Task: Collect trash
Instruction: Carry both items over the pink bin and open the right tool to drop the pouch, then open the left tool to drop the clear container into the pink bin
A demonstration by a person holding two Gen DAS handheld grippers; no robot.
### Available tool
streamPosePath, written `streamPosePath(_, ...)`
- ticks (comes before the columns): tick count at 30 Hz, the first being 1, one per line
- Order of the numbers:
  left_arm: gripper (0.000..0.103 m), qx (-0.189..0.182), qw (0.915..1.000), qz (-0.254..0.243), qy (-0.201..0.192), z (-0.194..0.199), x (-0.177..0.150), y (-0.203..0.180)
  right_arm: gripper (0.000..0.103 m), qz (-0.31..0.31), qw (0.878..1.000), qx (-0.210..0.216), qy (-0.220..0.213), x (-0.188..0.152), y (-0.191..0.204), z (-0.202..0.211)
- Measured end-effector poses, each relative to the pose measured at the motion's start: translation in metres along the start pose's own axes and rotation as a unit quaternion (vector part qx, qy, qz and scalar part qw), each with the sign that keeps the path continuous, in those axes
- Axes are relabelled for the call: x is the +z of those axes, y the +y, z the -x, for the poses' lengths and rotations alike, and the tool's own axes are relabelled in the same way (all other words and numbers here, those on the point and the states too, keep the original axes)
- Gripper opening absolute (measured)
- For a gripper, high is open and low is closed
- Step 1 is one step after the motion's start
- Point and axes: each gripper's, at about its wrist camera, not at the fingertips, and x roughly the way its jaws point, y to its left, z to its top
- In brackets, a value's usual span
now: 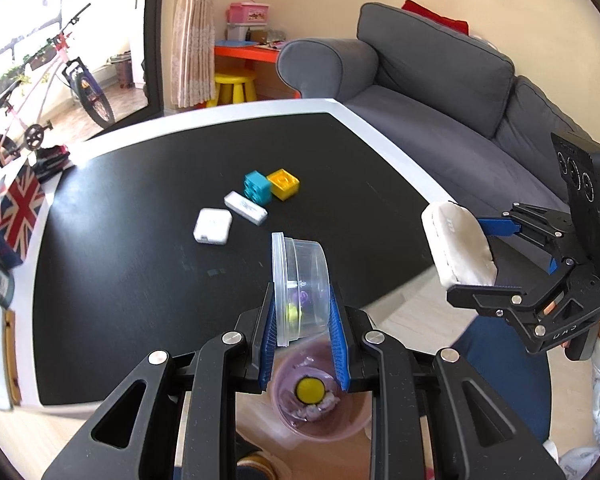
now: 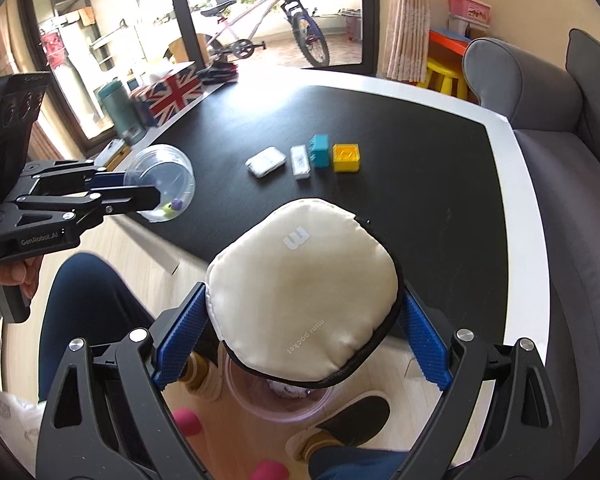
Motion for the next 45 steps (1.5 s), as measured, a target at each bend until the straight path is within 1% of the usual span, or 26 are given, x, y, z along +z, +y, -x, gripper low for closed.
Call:
streamPosePath(5, 0.024, -0.014, 0.9998, 0.007, 0.015, -0.004, -0.025, -0.009, 0.090, 0.005, 1.000, 0.013, 0.020, -0.026, 0.012, -0.003)
streamPosePath(10, 0.024, -0.025, 0.9990, 0.017, 0.033, -0.008, -0.047, -0.013, 0.090, -0.005, 0.999, 0.029, 0.042, -0.048, 0.018, -0.013)
streamPosePath(15, 0.024, -0.030, 0.9986, 0.020, 0.040, -0.007, -0.057, -0.015, 0.090, -0.011, 0.998, 0.042, 0.051, -0.059, 0.020, -0.021)
streamPosePath(19, 0.024, -0.030, 0.9986, 0.018, 0.039, -0.005, -0.058, -0.015, 0.092, -0.011, 0.997, 0.050, 0.058, -0.059, 0.022, -0.026)
streamPosePath(21, 0.024, -0.029, 0.9987, 0.016, 0.039, -0.005, -0.057, -0.015, 0.095, -0.015, 0.997, 0.045, 0.058, -0.059, 0.020, -0.027)
streamPosePath(25, 0.024, -0.031, 0.9985, 0.014, 0.043, -0.006, -0.058, -0.016, 0.097, -0.025, 0.998, 0.039, 0.049, -0.056, 0.015, -0.022)
streamPosePath(33, 0.024, -0.042, 0.9977, 0.003, 0.054, -0.013, -0.059, -0.023, 0.097, -0.036, 0.998, 0.034, 0.037, -0.051, 0.006, -0.013)
streamPosePath(45, 0.024, -0.055, 0.9949, -0.008, 0.085, -0.033, -0.071, -0.035, 0.097, -0.050, 0.998, 0.025, 0.031, -0.057, -0.007, -0.006)
